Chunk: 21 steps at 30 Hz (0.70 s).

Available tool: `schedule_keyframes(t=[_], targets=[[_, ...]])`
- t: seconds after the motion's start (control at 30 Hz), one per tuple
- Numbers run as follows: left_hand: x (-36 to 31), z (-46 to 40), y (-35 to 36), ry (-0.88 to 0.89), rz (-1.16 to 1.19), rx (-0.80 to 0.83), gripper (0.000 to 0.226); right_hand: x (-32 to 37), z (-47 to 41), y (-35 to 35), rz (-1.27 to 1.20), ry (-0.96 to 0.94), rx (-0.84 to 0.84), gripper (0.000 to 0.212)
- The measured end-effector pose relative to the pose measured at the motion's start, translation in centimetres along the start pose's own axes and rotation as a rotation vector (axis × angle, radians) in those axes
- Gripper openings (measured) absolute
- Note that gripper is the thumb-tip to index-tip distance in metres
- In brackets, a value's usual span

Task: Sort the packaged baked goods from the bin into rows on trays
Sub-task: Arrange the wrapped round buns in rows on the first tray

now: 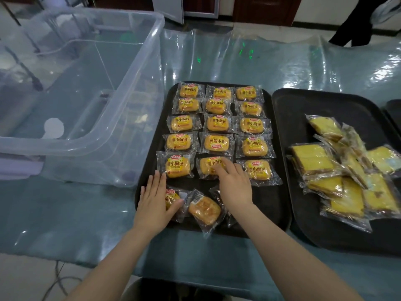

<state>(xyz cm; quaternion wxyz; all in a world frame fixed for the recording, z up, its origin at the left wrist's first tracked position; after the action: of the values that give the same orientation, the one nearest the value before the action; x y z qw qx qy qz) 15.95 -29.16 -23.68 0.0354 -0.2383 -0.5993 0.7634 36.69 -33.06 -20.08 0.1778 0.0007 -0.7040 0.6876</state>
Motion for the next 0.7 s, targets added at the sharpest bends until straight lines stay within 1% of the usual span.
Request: schedule_keyframes(t=[0.1, 0.13, 0.27, 0.43, 0.5, 0.53, 0.63, 0.7], targets=[[-1.3, -0.6, -0.7, 0.066, -0.019, -0.026, 0.087, -0.2, 0.1, -0.4, -0.035, -0.023, -0.055, 0.039], [-1.9, -0.9, -0.8, 0.1, -0.043, -0.029, 0.086, -0.2, 0.0, -0.5, -0.067, -0.043, -0.061, 0.038], [-4.0, -2.5, -0.5, 0.213, -0.123, 0.019, 0.085, 0.4, -1.6, 0.6, -0.113, -0.146, 0.014, 0.051], [-4.2, -3.1, 1.1, 0.215, -0.167, 0.128, 0.091, 0.5, -1.4, 3.8, -0.034, -0.153, 0.187, 0.07], [-4.1, -3.0, 1.4, 0.214, -0.173, 0.141, 0.093, 0.5, -0.9, 3.9, -0.002, -0.155, 0.213, 0.078], [-4.1, -3.0, 1.4, 0.219, -0.166, 0.143, 0.093, 0.6, -0.7, 3.5, -0.009, -0.159, 0.208, 0.078], [-4.1, -3.0, 1.1, 0.226, -0.085, 0.156, 0.085, 1.0, 0.3, 0.8, -0.093, -0.177, 0.081, 0.065], [-4.2, -3.1, 0.4, 0.23, 0.021, 0.143, 0.078, 0.6, 1.9, -1.3, -0.181, -0.15, -0.013, 0.048]])
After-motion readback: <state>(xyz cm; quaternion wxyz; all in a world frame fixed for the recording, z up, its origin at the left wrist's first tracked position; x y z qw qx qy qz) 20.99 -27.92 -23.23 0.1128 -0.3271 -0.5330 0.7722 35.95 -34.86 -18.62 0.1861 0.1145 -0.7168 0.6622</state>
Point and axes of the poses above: each hand's wrist, its own z-axis away from the middle knuckle, its own y-axis out of the palm, x = y × z, the point moved 9 cm from there along -z, towards the middle knuckle, and after that the axes turned 1 degree about x, right-handed, at the moved point
